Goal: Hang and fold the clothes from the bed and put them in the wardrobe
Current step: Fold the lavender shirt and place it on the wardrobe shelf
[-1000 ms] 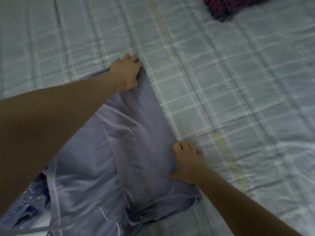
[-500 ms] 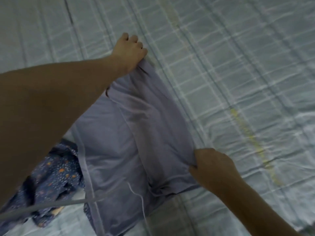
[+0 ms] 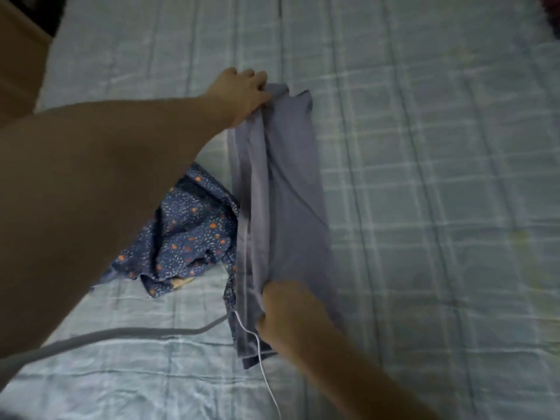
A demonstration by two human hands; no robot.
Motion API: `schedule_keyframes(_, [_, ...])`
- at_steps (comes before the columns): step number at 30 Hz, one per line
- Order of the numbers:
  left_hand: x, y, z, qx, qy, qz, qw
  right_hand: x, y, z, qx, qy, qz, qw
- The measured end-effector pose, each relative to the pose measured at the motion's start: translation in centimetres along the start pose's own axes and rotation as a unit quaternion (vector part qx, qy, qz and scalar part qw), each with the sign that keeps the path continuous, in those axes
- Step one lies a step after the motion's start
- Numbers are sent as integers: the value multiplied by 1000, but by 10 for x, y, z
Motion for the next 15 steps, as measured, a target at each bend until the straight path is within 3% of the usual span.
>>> schedule_keyframes(4, [-35, -52, -1, -8, 98, -126, 987, 19, -38, -17, 21, 96, -41, 994])
schedule_keyframes(6, [-48, -64, 10, -27, 118, -129, 984, 13, -46, -11, 42, 129, 15, 991])
schedule_keyframes(8, [-62, -69, 30, -86, 81, -67, 991, 4, -48, 8, 23, 118, 125, 985])
schedule_keyframes(10, [-82, -72, 63, -155, -2, 7, 988, -4, -55, 37, -34, 77, 178, 980])
schedule_keyframes(12, [-113, -76, 107, -226, -92, 68, 967, -11, -69, 62, -93, 60, 131, 985])
schedule_keyframes(15, [-179, -103, 176, -284, -157, 57, 944, -13, -93, 86, -174, 91, 53, 979])
Point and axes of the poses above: each hand's wrist, its own x-axis towards the middle knuckle, its own y-axis out of the back of the hand, z = x × y, the point moved 2 cm from there along x, towards the middle knuckle, and after that the axes turned 13 degrees about -x, right-handed, at the moved point
